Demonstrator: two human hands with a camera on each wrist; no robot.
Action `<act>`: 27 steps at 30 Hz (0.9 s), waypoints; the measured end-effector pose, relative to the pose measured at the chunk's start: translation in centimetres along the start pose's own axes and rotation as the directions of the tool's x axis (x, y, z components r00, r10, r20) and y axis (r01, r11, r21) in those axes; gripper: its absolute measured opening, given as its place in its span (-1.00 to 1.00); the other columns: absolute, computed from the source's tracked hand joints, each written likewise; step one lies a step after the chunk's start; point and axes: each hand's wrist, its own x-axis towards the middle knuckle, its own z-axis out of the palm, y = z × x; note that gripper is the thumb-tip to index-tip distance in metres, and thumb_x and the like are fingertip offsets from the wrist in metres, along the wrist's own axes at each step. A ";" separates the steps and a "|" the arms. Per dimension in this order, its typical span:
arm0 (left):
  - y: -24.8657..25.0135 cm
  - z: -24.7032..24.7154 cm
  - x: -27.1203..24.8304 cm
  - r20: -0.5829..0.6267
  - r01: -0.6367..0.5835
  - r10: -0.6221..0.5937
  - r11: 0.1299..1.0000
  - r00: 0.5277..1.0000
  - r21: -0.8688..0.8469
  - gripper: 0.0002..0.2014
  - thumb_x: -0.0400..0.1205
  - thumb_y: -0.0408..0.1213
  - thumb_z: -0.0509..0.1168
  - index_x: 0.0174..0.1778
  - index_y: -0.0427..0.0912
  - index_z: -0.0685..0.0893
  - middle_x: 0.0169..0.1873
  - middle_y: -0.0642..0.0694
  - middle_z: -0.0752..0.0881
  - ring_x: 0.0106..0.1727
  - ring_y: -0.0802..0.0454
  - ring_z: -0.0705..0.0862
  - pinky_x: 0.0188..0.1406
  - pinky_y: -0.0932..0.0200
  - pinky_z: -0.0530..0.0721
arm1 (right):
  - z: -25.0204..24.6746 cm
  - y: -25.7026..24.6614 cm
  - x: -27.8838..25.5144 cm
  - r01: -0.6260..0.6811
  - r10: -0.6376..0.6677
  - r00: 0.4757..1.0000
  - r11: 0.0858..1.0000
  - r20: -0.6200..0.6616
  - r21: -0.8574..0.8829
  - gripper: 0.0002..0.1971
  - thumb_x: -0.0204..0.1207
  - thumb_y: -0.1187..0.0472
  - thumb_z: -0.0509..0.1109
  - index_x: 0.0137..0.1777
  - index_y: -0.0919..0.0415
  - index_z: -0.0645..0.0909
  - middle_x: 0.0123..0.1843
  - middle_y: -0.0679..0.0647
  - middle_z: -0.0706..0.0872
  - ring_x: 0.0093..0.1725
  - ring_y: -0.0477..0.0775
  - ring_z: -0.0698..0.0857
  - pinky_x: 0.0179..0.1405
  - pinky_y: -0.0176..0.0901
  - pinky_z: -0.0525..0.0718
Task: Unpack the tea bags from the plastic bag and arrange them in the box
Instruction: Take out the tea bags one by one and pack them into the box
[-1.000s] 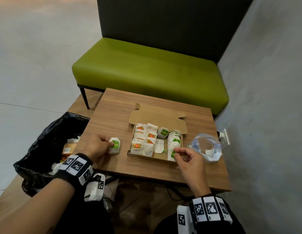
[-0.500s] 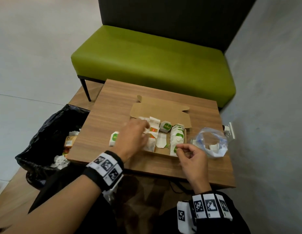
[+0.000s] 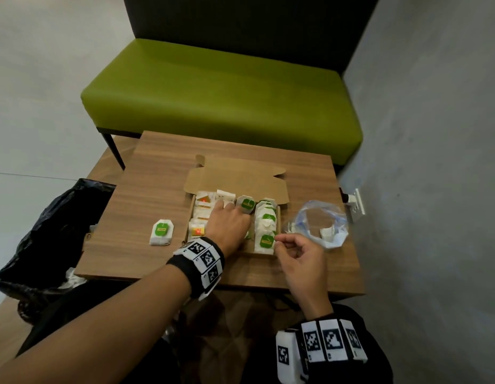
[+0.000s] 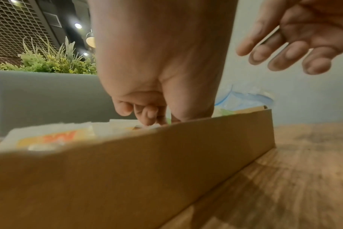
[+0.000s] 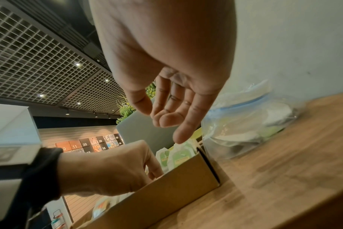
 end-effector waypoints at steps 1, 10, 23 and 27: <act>0.0 0.0 0.1 -0.003 -0.008 0.008 1.000 1.000 0.003 -0.81 0.66 -0.20 0.30 0.13 -0.11 0.71 0.23 -0.14 0.70 0.31 -0.14 0.60 0.39 -0.15 0.38 | 0.0 0.0 0.0 0.002 -0.002 1.000 1.000 0.004 0.002 -0.88 0.52 0.31 0.50 0.00 0.14 0.80 -0.27 -0.03 0.81 -0.28 -0.11 0.76 -0.29 -0.04 0.82; 0.0 0.6 0.0 -0.069 -0.105 0.106 0.994 0.992 0.013 -0.74 0.71 -0.23 0.19 0.23 -0.16 0.68 0.38 -0.15 0.61 0.45 -0.12 0.49 0.36 -0.11 0.35 | 0.0 -0.3 0.5 -0.013 0.014 0.999 1.000 0.049 -0.013 -0.88 0.53 0.27 0.50 0.02 0.09 0.79 -0.22 -0.05 0.82 -0.22 -0.10 0.77 -0.23 -0.16 0.79; -3.5 -0.3 -0.1 -0.142 -0.224 0.209 0.970 0.968 -0.100 -0.64 0.77 -0.20 0.10 0.49 -0.08 0.47 0.30 -0.08 0.67 0.30 -0.10 0.52 0.18 0.00 0.37 | 3.9 -1.3 4.7 0.185 -0.089 0.965 0.898 0.246 -0.400 -0.58 0.51 0.21 0.50 0.38 0.03 0.63 0.31 -0.03 0.67 0.27 -0.01 0.64 0.31 -0.04 0.62; -4.6 -0.4 -0.5 -0.184 -0.252 0.217 0.948 0.959 -0.194 -0.51 0.74 -0.37 0.12 0.61 -0.11 0.24 0.25 -0.20 0.64 0.26 -0.14 0.54 0.21 0.01 0.38 | 4.8 -1.1 5.6 0.150 -0.056 0.966 0.919 0.254 -0.365 -0.62 0.54 0.19 0.50 0.35 0.06 0.66 0.25 -0.02 0.75 0.26 0.00 0.68 0.27 0.05 0.68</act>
